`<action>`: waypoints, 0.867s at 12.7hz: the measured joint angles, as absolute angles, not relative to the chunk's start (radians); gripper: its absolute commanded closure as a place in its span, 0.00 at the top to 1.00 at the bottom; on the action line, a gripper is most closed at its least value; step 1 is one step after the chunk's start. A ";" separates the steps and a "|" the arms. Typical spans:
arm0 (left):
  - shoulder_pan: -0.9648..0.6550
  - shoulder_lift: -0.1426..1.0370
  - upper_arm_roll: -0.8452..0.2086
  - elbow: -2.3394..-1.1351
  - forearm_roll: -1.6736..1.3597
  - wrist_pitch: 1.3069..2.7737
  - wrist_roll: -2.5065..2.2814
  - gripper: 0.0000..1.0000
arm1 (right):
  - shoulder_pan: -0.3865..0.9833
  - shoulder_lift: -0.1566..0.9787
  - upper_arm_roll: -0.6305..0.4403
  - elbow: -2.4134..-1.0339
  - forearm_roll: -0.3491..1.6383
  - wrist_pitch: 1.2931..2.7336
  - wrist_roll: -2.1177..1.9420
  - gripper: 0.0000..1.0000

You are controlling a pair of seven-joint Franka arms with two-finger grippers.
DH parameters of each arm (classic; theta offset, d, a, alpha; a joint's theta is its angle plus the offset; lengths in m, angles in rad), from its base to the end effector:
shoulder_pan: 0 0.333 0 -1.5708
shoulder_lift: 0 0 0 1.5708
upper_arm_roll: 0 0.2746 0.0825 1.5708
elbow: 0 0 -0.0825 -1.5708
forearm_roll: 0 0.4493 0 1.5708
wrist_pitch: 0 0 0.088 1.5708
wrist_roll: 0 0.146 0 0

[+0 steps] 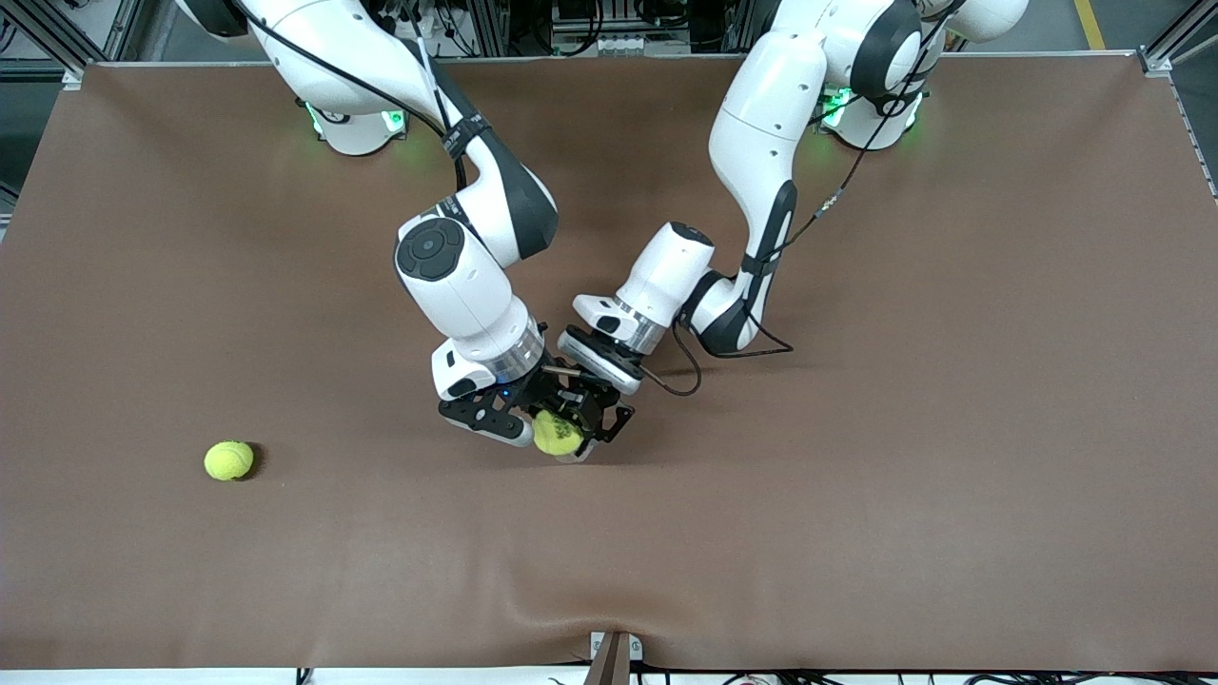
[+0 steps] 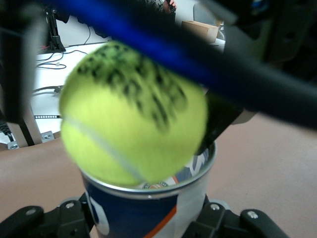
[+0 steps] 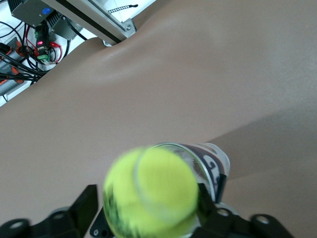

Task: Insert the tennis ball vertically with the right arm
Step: 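Push the ball down into the can and open the right gripper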

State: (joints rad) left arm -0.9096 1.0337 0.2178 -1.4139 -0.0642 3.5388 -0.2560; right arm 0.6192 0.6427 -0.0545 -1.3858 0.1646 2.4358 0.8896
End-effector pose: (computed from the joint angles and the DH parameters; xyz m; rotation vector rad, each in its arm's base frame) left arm 0.5932 -0.5403 0.1342 2.2740 -0.6803 1.3716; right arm 0.6771 0.4427 0.2804 -2.7176 0.5658 -0.3348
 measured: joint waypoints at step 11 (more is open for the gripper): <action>-0.907 1.037 0.226 -1.414 -0.067 3.539 -0.256 0.81 | 0.620 0.611 -0.080 -1.348 0.165 2.341 0.890 1.00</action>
State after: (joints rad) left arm -0.9071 1.0372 0.2261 -1.4135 -0.0666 3.5388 -0.2563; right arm 0.6196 0.6114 -0.0801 -1.3477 0.1646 2.3406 0.8900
